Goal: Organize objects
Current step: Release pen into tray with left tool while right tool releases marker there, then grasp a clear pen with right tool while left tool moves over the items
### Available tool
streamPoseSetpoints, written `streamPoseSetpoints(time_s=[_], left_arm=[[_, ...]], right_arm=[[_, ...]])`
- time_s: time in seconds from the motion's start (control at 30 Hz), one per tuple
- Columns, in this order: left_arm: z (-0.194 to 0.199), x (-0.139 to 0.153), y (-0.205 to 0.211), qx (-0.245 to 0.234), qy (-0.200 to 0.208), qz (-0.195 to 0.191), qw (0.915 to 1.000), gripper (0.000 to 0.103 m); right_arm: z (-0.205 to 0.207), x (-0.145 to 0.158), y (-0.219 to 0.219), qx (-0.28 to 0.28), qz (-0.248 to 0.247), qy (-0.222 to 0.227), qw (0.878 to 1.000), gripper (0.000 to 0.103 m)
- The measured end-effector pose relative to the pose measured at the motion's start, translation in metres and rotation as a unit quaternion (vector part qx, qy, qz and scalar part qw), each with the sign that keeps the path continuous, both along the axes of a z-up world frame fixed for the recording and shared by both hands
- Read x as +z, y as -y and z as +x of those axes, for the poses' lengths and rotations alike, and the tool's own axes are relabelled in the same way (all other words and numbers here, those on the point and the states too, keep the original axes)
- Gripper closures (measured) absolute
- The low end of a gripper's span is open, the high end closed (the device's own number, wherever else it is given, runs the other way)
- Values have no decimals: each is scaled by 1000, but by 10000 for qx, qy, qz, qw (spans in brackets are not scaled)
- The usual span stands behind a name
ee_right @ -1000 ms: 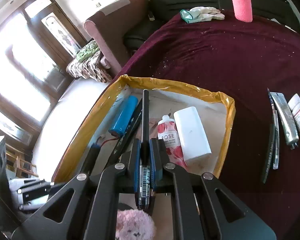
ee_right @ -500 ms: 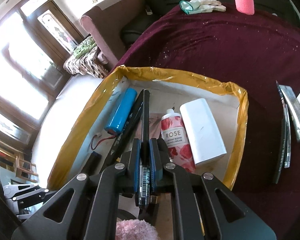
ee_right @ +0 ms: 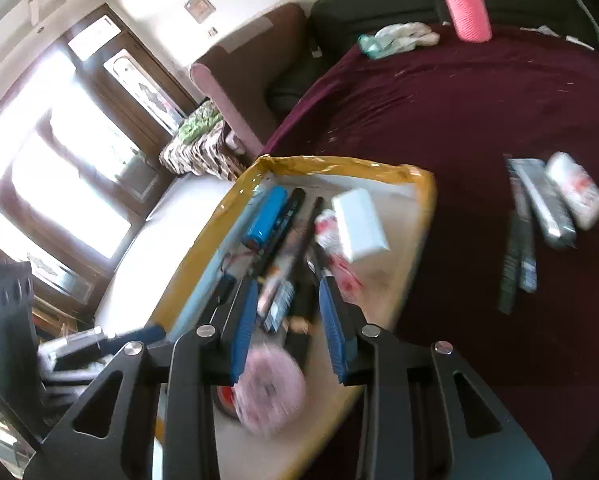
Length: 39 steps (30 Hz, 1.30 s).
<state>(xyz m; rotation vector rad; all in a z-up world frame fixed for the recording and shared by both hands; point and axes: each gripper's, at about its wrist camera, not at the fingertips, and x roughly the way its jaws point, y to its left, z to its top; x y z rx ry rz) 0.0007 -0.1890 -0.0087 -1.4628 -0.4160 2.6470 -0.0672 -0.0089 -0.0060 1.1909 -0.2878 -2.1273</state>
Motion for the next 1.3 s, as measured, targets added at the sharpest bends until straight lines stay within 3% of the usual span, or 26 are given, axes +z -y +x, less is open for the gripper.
streamPoseSetpoints(time_s=[0.13,0.3,0.53,0.77,1.23,1.3], left_arm=[[-1,10,-44,-389,-145,98,9991,61],[-13,7,-97,-823,48,72,9966,61],[-23,-3,-136,-871,226,-48,9959,61],[-50,-8,-162,-849,232,-441,9951,61],[-135,-58,-188,-904,815,-1174,9856,62],[-142,-64,-190,-903,936,-1192,9843,67]], right_arm=[[27,3,-47,-191,133,-204,9995,73],[36,-6,-95,-495,215,-143,9984,73],[41,-15,-150,-988,64,-20,9951,64],[39,-30,-175,-1096,-20,107,9939,64],[32,-50,-179,-1068,-72,51,9942,64],[30,-53,-179,-1054,-89,94,9943,64]])
